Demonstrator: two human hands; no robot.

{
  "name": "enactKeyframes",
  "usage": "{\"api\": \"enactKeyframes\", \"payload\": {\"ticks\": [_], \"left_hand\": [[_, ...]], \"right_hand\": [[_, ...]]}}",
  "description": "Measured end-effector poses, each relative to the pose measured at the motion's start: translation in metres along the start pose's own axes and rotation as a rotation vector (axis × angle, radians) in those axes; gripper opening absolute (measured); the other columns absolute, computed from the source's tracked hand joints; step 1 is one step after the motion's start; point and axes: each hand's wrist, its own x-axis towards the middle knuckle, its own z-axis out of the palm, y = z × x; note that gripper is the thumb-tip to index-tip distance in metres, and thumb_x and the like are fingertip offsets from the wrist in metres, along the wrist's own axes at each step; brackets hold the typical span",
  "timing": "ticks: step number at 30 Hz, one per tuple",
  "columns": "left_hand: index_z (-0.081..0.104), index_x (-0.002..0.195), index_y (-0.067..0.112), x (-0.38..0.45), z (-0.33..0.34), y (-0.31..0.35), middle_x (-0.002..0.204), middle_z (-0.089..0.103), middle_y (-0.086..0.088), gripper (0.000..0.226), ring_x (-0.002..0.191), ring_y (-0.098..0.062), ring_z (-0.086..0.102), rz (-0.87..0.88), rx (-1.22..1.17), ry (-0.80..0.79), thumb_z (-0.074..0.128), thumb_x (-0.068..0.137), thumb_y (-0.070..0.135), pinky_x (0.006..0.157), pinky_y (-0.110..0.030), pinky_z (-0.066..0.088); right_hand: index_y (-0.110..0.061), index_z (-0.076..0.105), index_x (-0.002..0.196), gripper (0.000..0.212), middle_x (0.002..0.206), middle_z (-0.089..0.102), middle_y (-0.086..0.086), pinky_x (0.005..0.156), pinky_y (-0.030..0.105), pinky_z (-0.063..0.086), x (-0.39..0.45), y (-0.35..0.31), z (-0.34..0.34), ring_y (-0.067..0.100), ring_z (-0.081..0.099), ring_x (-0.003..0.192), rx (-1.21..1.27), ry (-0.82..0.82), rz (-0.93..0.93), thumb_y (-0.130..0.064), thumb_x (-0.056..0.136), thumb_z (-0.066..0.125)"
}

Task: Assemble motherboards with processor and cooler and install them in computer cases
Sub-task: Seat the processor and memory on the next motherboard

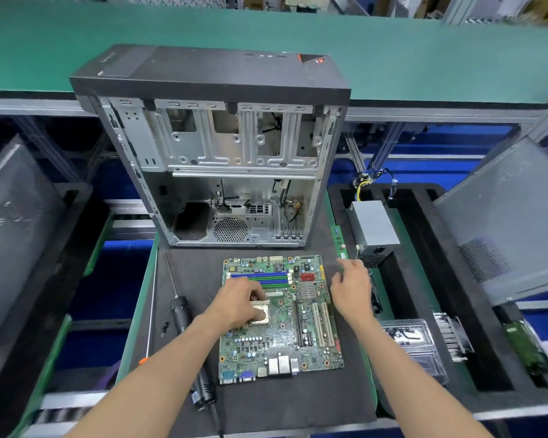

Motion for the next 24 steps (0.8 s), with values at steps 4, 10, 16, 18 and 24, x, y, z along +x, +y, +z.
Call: {"api": "enactKeyframes", "payload": {"ticks": [4,10,16,18,24], "left_hand": [[0.075,0.095,0.027,0.001,-0.001,-0.001,0.084,0.066,0.015,0.029,0.074,-0.001,0.058,-0.008,-0.018,-0.013,0.090,0.070,0.027,0.069,-0.019,0.048],[0.075,0.094,0.027,0.002,0.002,-0.004,0.083,0.065,0.017,0.030,0.070,0.001,0.057,-0.021,-0.052,0.005,0.092,0.069,0.028,0.066,-0.013,0.043],[0.075,0.087,0.030,-0.007,0.006,-0.008,0.084,0.064,0.019,0.020,0.072,0.002,0.058,-0.027,-0.127,0.157,0.088,0.072,0.028,0.071,-0.019,0.050],[0.072,0.086,0.028,-0.010,0.006,-0.014,0.087,0.063,0.015,0.010,0.076,0.000,0.060,-0.124,-0.235,0.433,0.080,0.082,0.026,0.074,-0.018,0.050],[0.077,0.095,0.017,0.005,-0.015,-0.031,0.088,0.071,0.004,0.021,0.089,-0.014,0.065,-0.477,-0.369,0.522,0.068,0.094,0.035,0.082,-0.024,0.045]], "right_hand": [[0.001,0.056,0.135,0.035,0.137,0.052,0.021,0.102,0.037,0.036,0.021,0.001,-0.001,0.034,0.043,0.128,-0.092,-0.038,0.031,-0.002,0.101,0.046],[0.003,0.056,0.128,0.032,0.126,0.057,0.026,0.092,0.042,0.041,0.040,-0.003,0.001,0.042,0.050,0.118,-0.201,-0.066,0.125,0.002,0.098,0.047],[0.005,0.048,0.133,0.040,0.134,0.049,0.028,0.097,0.044,0.042,0.054,-0.005,0.001,0.044,0.046,0.124,-0.118,-0.070,0.270,0.003,0.094,0.054],[0.007,0.045,0.134,0.042,0.135,0.048,0.029,0.098,0.046,0.042,0.059,-0.005,0.000,0.045,0.046,0.125,-0.083,-0.076,0.317,0.003,0.094,0.057],[0.008,0.059,0.125,0.032,0.131,0.058,0.027,0.097,0.043,0.044,0.070,0.004,-0.004,0.043,0.052,0.122,0.004,-0.072,0.327,0.004,0.094,0.056]]}}
